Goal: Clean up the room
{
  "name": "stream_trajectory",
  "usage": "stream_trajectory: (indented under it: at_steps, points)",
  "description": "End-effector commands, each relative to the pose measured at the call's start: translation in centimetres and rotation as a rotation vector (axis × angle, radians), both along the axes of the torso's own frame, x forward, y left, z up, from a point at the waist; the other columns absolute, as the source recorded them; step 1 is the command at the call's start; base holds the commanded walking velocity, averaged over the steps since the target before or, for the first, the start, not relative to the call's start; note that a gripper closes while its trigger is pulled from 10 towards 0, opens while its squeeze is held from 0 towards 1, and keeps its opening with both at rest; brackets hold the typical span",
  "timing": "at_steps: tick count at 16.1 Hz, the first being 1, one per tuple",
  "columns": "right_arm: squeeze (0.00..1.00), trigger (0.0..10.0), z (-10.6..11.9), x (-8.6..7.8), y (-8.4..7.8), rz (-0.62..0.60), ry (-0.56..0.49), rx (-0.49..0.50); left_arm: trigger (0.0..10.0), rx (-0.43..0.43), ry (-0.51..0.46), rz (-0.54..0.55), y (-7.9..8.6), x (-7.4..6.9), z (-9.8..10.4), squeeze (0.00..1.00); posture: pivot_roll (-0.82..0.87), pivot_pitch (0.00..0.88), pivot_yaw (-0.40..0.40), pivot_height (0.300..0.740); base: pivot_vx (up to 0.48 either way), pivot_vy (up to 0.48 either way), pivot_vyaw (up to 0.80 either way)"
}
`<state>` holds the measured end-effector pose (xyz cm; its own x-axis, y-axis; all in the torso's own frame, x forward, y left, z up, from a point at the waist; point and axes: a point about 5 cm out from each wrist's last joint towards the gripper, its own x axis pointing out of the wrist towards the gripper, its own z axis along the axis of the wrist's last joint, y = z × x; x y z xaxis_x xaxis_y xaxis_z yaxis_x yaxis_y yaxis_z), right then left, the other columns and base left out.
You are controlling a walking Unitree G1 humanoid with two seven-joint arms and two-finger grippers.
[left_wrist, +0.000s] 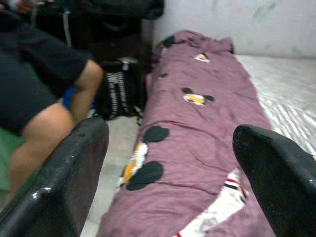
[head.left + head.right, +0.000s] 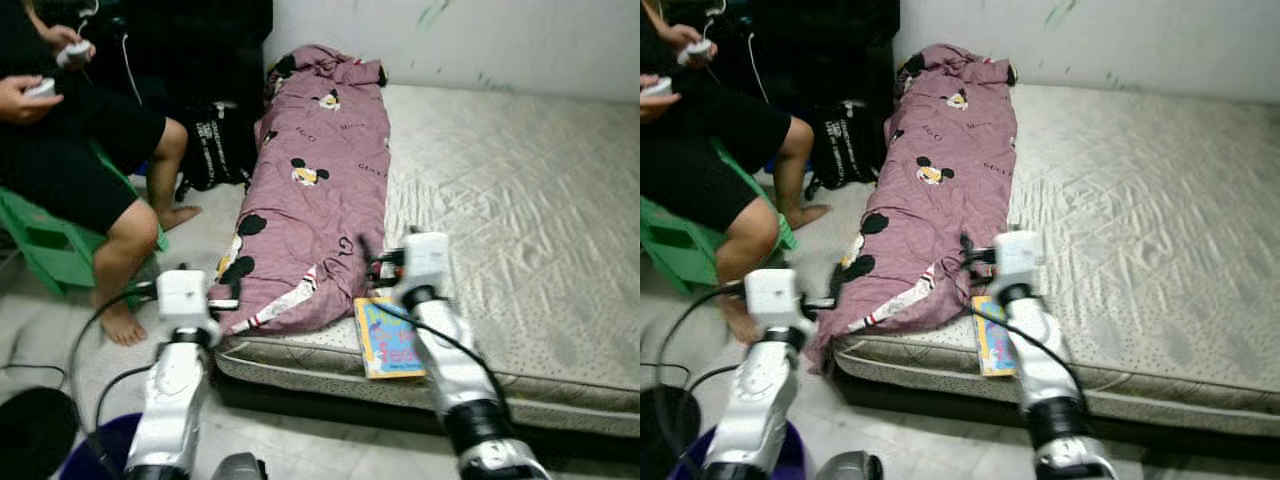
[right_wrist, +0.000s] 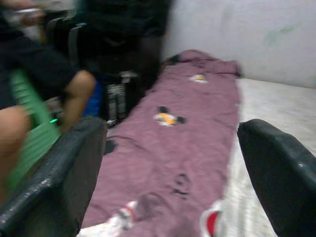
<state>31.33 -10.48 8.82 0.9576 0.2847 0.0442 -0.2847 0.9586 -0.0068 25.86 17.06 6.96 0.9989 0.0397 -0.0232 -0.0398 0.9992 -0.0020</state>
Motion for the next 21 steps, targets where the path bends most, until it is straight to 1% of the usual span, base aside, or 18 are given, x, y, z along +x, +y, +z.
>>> stream_trajectory:
  at_steps: [1, 4, 6, 9, 10, 12, 15, 19, 21]
  points:
    - [0.00, 10.0, 0.3, 0.3, 0.5, 0.032, 0.002, -0.004, 10.0, 0.013, -0.019, 0.034, 0.7, -0.2, 0.6, 0.00, 0.15, 0.024, -0.075, 0.740, 0.000, 0.000, 0.00]
    - [0.00, 10.0, 0.4, 0.5, 0.7, 0.035, 0.002, 0.006, 10.0, 0.016, -0.024, 0.071, 1.6, -0.5, 1.0, 0.00, 0.15, 0.058, -0.077, 0.740, 0.000, 0.000, 0.00]
    - [0.00, 10.0, 0.3, 0.2, 0.6, 0.036, 0.003, 0.005, 10.0, 0.017, -0.021, 0.071, 1.7, -0.7, 1.0, 0.00, 0.14, 0.067, -0.072, 0.740, 0.000, 0.000, 0.00]
    - [0.00, 10.0, 0.1, -0.2, 0.1, 0.024, 0.003, -0.007, 10.0, 0.015, -0.006, 0.049, 1.2, -0.7, 1.0, 0.00, 0.11, 0.079, -0.059, 0.740, 0.000, 0.000, 0.00]
    - [0.00, 10.0, 0.1, -0.3, -0.2, 0.011, 0.001, -0.013, 10.0, 0.007, -0.002, 0.021, 0.8, -0.4, 1.0, 0.00, 0.09, 0.081, -0.050, 0.740, 0.000, 0.000, 0.41]
    - [0.00, 10.0, 0.2, -0.3, -0.3, 0.000, -0.003, -0.007, 10.0, -0.001, -0.004, -0.018, 0.5, -0.2, 1.2, 0.00, 0.08, 0.084, -0.045, 0.740, 0.000, 0.000, 0.54]
    - [0.00, 10.0, 0.2, -0.5, -0.6, -0.014, 0.000, 0.010, 10.0, -0.007, -0.015, -0.049, 0.3, 0.0, 1.5, 0.00, 0.07, 0.091, -0.037, 0.740, 0.000, 0.000, 0.00]
    - [0.00, 10.0, 0.2, -0.6, -0.8, -0.025, 0.004, 0.013, 10.0, -0.006, -0.015, -0.062, 0.2, 0.0, 1.6, 0.00, 0.07, 0.102, -0.033, 0.740, 0.000, 0.000, 0.00]
    - [0.00, 10.0, 0.2, -0.6, -1.0, -0.033, 0.009, 0.013, 10.0, -0.004, -0.013, -0.072, 0.1, 0.0, 1.6, 0.00, 0.07, 0.111, -0.034, 0.740, 0.251, 0.000, 0.00]
